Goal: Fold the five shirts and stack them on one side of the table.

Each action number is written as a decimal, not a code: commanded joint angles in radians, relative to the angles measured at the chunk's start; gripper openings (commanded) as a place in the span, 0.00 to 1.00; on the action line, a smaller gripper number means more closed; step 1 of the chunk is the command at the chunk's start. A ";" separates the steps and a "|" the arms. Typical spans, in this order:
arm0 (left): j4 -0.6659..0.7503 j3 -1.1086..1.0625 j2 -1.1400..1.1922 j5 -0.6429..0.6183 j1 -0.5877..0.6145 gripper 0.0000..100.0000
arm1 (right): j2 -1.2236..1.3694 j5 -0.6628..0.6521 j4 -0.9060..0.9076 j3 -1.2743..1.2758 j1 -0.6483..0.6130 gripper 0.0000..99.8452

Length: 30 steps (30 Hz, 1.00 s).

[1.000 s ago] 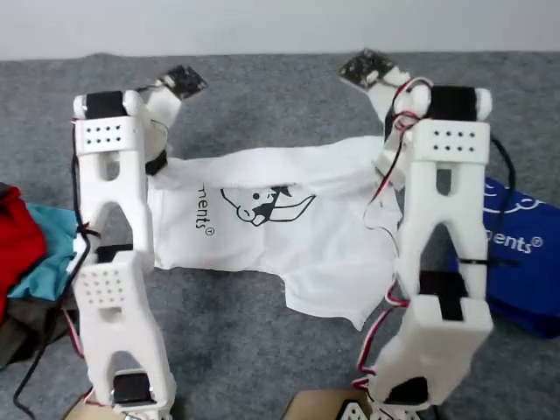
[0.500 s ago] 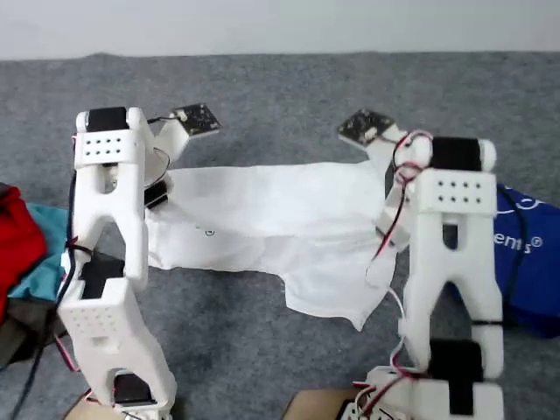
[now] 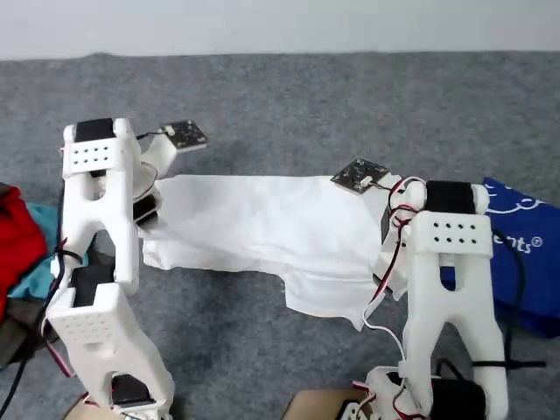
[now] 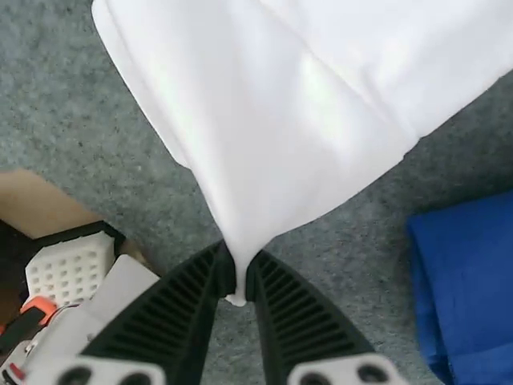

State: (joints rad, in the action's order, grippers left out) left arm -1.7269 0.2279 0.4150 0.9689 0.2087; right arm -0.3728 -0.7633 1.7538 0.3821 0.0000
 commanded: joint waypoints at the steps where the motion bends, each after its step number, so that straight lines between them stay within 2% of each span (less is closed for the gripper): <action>1: -0.028 -0.039 -0.057 0.031 0.006 0.02 | -0.039 0.011 0.031 -0.002 -0.004 0.02; 3: -0.028 -0.059 -0.058 0.032 0.009 0.07 | -0.039 0.011 0.031 -0.003 -0.002 0.03; 5: -0.028 -0.070 -0.063 0.032 0.014 0.11 | -0.039 0.015 0.033 -0.003 -0.002 0.10; 8: -0.028 -0.070 -0.066 0.034 0.026 0.13 | -0.041 0.080 0.030 -0.005 -0.002 0.19; 10: -0.028 -0.065 -0.066 0.037 0.038 0.13 | -0.041 0.094 0.033 -0.005 -0.007 0.22; 17: -0.028 0.041 -0.068 0.032 0.091 0.12 | -0.067 0.103 0.025 -0.133 -0.008 0.22; 23: -0.028 0.157 -0.069 0.000 0.104 0.12 | 0.021 0.106 0.002 -0.192 -0.008 0.22; 28: -0.026 0.315 -0.066 -0.157 0.080 0.08 | 0.105 0.112 -0.127 -0.199 -0.010 0.21; 30: -0.026 0.358 -0.060 -0.215 0.041 0.03 | 0.142 0.170 -0.220 -0.199 -0.013 0.19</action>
State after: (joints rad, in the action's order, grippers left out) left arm -1.7269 0.4994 0.4135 0.8401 0.2931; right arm -0.2593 -0.6513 1.6418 0.2348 0.0000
